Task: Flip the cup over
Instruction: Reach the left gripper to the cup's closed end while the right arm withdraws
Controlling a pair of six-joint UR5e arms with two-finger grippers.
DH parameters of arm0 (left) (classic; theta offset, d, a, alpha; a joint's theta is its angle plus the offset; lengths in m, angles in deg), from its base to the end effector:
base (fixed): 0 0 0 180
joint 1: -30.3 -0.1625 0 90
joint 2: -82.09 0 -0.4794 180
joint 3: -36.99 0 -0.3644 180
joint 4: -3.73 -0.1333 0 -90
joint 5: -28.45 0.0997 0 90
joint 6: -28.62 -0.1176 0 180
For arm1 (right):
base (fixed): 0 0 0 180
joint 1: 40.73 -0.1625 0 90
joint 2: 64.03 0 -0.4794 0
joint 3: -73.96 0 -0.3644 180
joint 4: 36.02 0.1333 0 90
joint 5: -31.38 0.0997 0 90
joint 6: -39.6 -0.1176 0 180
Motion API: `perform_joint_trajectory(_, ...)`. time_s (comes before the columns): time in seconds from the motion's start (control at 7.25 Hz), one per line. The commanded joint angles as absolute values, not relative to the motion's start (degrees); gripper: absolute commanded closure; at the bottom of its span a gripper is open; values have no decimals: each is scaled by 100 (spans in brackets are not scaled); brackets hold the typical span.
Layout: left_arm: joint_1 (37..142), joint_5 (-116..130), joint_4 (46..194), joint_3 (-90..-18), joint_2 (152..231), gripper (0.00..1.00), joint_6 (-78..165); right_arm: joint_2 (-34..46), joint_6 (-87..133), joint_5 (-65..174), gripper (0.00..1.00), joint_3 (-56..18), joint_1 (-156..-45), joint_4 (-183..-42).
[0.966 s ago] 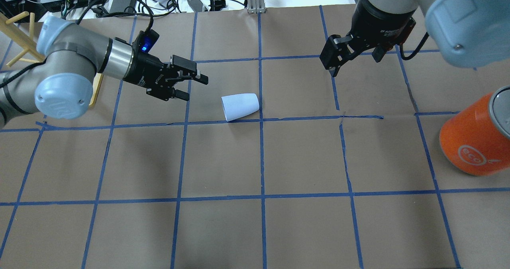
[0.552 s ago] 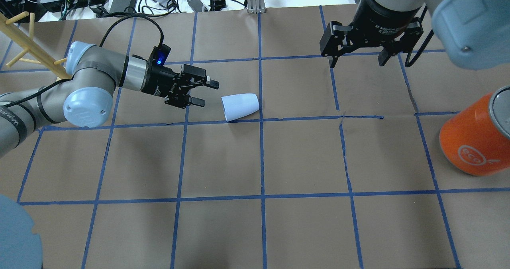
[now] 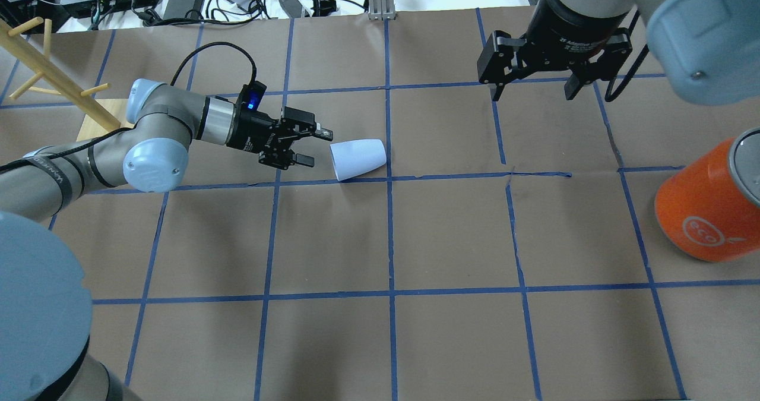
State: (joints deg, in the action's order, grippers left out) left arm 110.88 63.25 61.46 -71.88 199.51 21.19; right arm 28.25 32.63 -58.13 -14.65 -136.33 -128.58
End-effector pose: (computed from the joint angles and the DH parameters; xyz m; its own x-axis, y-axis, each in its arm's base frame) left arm -0.1363 -0.5832 0.2354 -0.5465 -0.1635 0.8213 -0.0889 0.9865 0.1372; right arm 0.1782 -0.4412 0.5588 -0.9995 0.0223 -0.0216 0.0245 0.9940 -0.1067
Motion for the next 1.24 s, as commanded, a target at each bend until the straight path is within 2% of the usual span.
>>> perform_joint_trajectory(0.0,11361,6307,5272,-7164,20170,3,3103,2826,3292,-5827,0,-1464,-13627,-12857)
perform_joint_trajectory(0.14,11379,6308,5251,-7164,20214,3,3134,2826,3283,-5827,0,-1472,-13627,-12857)
perform_joint_trajectory(0.28,11397,6290,5251,-7173,20223,8,3152,2826,3292,-5827,0,-1473,-13627,-12857)
perform_joint_trajectory(0.69,11397,5748,5251,-7156,20232,63,3424,2826,3301,-5827,0,-1481,-13627,-12866)
perform_joint_trajectory(0.83,11397,5736,5233,-7129,20232,67,3424,2826,3301,-5827,0,-1481,-13627,-12866)
perform_joint_trajectory(1.1,11397,5824,5128,-7138,20232,100,3433,2826,3310,-5827,0,-1481,-13618,-12866)
